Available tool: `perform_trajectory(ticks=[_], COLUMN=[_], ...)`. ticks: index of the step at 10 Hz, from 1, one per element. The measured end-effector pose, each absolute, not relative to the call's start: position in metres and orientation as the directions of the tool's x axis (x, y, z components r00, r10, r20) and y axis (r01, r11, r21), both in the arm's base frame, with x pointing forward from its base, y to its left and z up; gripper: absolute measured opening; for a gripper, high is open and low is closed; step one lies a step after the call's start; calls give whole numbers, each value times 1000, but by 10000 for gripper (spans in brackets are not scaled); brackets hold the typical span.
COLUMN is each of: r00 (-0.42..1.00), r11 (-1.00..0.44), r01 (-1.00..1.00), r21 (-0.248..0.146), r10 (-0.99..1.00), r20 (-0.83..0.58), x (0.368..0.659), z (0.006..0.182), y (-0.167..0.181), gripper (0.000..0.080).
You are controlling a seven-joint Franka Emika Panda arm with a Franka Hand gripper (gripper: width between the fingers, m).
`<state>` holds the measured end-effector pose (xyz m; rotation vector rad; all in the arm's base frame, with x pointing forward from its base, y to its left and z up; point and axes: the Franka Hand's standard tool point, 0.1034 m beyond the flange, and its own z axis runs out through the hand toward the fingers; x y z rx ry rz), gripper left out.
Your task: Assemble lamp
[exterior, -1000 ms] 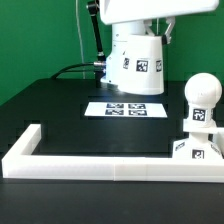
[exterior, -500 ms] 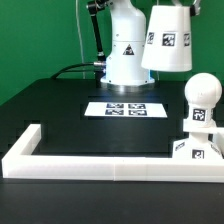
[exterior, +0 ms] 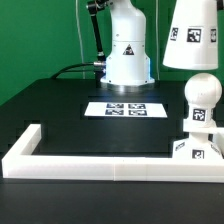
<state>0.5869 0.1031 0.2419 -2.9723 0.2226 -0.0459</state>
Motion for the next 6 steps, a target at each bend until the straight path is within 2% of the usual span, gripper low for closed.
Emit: perform_trajectory(ticks=[3, 6], r00=[988, 988], r11=[-976, -976], r01=[-149, -151], r21=[-156, -156], r10=[-153, -155], r20=[14, 14], x=[583, 584], z=[224, 224], y=[111, 110], gripper=[44, 44])
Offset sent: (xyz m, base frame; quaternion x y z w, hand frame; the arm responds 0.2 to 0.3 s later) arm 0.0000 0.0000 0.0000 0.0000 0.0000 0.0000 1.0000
